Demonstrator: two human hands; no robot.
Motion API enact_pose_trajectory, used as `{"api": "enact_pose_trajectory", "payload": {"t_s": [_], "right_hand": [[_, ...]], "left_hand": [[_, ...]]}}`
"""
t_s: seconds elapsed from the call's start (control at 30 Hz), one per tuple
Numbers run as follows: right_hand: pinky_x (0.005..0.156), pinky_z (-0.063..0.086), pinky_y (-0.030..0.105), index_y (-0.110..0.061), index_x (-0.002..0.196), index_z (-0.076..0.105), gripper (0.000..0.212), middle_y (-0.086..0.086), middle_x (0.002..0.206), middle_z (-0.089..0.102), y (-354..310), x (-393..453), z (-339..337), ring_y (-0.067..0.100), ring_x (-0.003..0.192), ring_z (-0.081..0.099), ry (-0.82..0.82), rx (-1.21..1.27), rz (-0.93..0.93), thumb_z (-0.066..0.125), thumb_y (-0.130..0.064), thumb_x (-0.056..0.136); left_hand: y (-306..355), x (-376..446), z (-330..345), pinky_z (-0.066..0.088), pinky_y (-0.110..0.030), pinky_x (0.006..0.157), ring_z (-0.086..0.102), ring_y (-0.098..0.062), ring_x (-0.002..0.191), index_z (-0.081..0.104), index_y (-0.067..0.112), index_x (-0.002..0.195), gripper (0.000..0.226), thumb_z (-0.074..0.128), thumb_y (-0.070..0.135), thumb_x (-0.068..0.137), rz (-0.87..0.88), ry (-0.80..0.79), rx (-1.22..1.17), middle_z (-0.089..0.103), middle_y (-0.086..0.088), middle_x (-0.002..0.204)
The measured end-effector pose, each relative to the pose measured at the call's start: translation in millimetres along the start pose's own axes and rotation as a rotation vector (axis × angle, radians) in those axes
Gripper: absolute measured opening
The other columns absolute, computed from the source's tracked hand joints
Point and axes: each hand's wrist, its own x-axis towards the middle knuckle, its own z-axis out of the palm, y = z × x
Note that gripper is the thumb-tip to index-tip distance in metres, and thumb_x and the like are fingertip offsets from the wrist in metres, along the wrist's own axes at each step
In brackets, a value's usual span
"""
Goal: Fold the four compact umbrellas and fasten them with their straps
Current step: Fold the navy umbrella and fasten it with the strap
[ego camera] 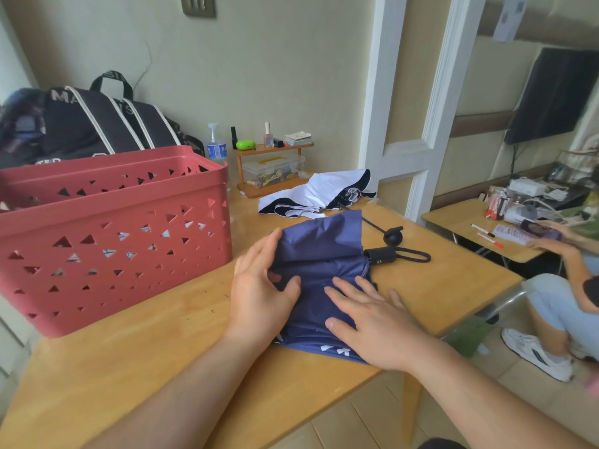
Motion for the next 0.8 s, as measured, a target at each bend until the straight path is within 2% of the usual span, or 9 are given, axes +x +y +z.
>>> {"api": "enact_pose_trajectory", "payload": {"t_s": [0.1, 0.17, 0.23, 0.33, 0.4, 0.47, 0.6, 0.73, 0.8], "right_hand": [[0.125, -0.004, 0.060, -0.059, 0.157, -0.004, 0.060, -0.028, 0.168, -0.012, -1, -1, -1, 0.011, 0.158, -0.016, -0.006, 0.008, -0.018, 0.020, -0.068, 0.103], [0.125, -0.006, 0.061, -0.059, 0.157, -0.003, 0.061, -0.028, 0.168, -0.013, -1, -2, -3, 0.010, 0.157, -0.018, -0.031, 0.023, -0.025, 0.022, -0.069, 0.103], [0.126, -0.006, 0.057, -0.054, 0.160, 0.010, 0.061, -0.028, 0.169, -0.008, 3, -1, -6, 0.007, 0.157, -0.015, -0.052, 0.096, -0.033, 0.028, -0.068, 0.103], [0.122, 0.025, 0.028, -0.034, 0.140, 0.063, 0.043, -0.022, 0.159, 0.042, 12, 3, -15, -0.013, 0.145, 0.028, 0.124, 0.496, 0.007, 0.053, -0.054, 0.103], [0.103, 0.049, 0.023, -0.025, 0.115, 0.076, 0.025, -0.019, 0.121, 0.072, 19, 9, -23, -0.016, 0.110, 0.059, 0.402, 0.714, 0.108, 0.068, -0.042, 0.097], [0.094, 0.056, 0.032, -0.028, 0.112, 0.072, 0.024, -0.016, 0.104, 0.073, 22, 18, -31, -0.001, 0.094, 0.068, 0.580, 0.797, 0.197, 0.076, -0.039, 0.091], [0.089, 0.057, 0.036, -0.036, 0.098, 0.070, 0.015, -0.013, 0.104, 0.069, 12, 35, -40, 0.015, 0.091, 0.068, 0.549, 0.898, 0.194, 0.081, -0.033, 0.089], [0.076, 0.050, 0.024, -0.027, 0.091, 0.074, 0.006, -0.012, 0.094, 0.071, -1, 42, -48, 0.008, 0.084, 0.064, 0.598, 1.043, 0.162, 0.077, -0.022, 0.093], [0.077, 0.048, 0.028, -0.023, 0.089, 0.071, 0.008, -0.009, 0.089, 0.069, -2, 42, -53, 0.010, 0.081, 0.060, 0.611, 1.113, 0.173, 0.072, -0.019, 0.096]], "left_hand": [[4, -4, 1, 0.055, -0.013, 0.085, 0.050, -0.004, 0.134, 0.038, 0.034, 0.158, 0.095, 0.081, 0.000, 0.080, -0.040, -0.049, -0.150, 0.032, 0.044, 0.142], [5, -7, 2, 0.055, -0.012, 0.084, 0.041, 0.007, 0.138, 0.034, 0.033, 0.159, 0.097, 0.082, 0.001, 0.080, -0.075, -0.117, -0.146, 0.033, 0.037, 0.146], [4, -10, 2, 0.047, -0.004, 0.089, 0.040, 0.004, 0.139, 0.034, 0.031, 0.159, 0.097, 0.081, 0.002, 0.080, -0.118, -0.170, -0.114, 0.037, 0.026, 0.149], [1, -11, 0, 0.030, -0.002, 0.104, 0.044, -0.004, 0.139, 0.036, 0.029, 0.159, 0.093, 0.079, 0.004, 0.081, -0.172, -0.160, -0.090, 0.041, 0.018, 0.149], [2, -11, -1, 0.034, -0.018, 0.115, 0.046, -0.007, 0.139, 0.038, 0.032, 0.158, 0.090, 0.077, 0.003, 0.081, -0.204, -0.143, -0.110, 0.043, 0.018, 0.149], [4, -11, -1, 0.036, -0.028, 0.120, 0.045, -0.007, 0.140, 0.040, 0.033, 0.157, 0.088, 0.075, 0.001, 0.083, -0.213, -0.136, -0.136, 0.045, 0.017, 0.152], [4, -13, -3, 0.040, -0.032, 0.119, 0.049, -0.001, 0.137, 0.045, 0.035, 0.155, 0.083, 0.073, -0.001, 0.085, -0.236, -0.143, -0.213, 0.051, 0.017, 0.150], [4, -12, -4, 0.050, -0.031, 0.109, 0.058, 0.011, 0.120, 0.057, 0.040, 0.144, 0.069, 0.077, 0.005, 0.088, -0.302, -0.105, -0.318, 0.065, 0.020, 0.128], [1, -12, -2, 0.052, -0.031, 0.105, 0.063, 0.008, 0.113, 0.066, 0.041, 0.132, 0.054, 0.079, 0.010, 0.089, -0.332, -0.087, -0.372, 0.070, 0.022, 0.116]]}}
